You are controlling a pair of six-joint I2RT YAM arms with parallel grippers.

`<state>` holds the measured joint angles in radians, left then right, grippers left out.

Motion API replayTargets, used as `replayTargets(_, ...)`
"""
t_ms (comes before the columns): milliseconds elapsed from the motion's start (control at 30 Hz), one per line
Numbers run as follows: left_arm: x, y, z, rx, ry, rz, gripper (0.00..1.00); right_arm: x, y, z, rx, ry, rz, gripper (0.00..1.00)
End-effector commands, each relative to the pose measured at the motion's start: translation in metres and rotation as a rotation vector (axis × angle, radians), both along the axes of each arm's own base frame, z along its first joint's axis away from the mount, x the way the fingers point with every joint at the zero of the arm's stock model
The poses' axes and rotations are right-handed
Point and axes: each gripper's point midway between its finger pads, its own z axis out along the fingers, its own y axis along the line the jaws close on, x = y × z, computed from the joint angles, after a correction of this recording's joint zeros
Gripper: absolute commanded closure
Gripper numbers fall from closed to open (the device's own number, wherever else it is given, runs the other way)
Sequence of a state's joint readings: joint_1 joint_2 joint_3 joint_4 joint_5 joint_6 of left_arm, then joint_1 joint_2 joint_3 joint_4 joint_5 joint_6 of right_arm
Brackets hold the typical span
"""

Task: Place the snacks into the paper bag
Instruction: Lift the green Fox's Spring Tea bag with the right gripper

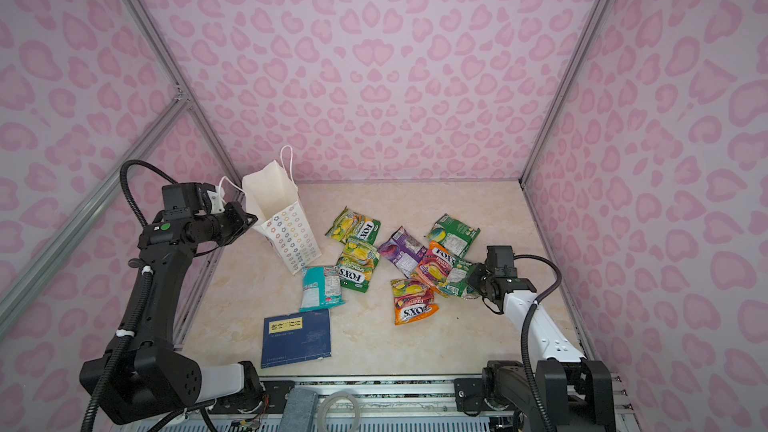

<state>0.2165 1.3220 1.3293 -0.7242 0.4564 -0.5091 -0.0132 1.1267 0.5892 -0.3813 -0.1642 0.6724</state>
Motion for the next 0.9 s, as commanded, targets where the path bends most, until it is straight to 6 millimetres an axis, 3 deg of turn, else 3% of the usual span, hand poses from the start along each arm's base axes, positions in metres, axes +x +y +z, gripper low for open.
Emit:
replayTargets(0, 0.002, -0.003, 0.003, -0.019, -0.018, -0.014, 0.98, -0.001, 0.001, 0.005, -0.007, -0.01, 0.016, 0.96)
replayTargets(167, 0.002, -0.004, 0.002, -0.024, -0.017, -0.016, 0.98, 0.002, 0.002, 0.019, -0.005, -0.042, 0.025, 1.0)
replayTargets(400, 0.001, -0.005, 0.007, -0.022, -0.034, -0.019, 0.98, 0.012, 0.007, 0.06, 0.002, -0.136, 0.044, 1.0)
replayTargets(600, 0.001, -0.006, 0.006, -0.03, -0.03, -0.02, 0.98, 0.022, 0.021, 0.112, -0.051, -0.25, 0.094, 1.0)
replayTargets(867, 0.0, -0.007, 0.005, -0.037, -0.032, -0.024, 0.98, 0.032, 0.061, 0.193, -0.099, -0.416, 0.202, 1.0)
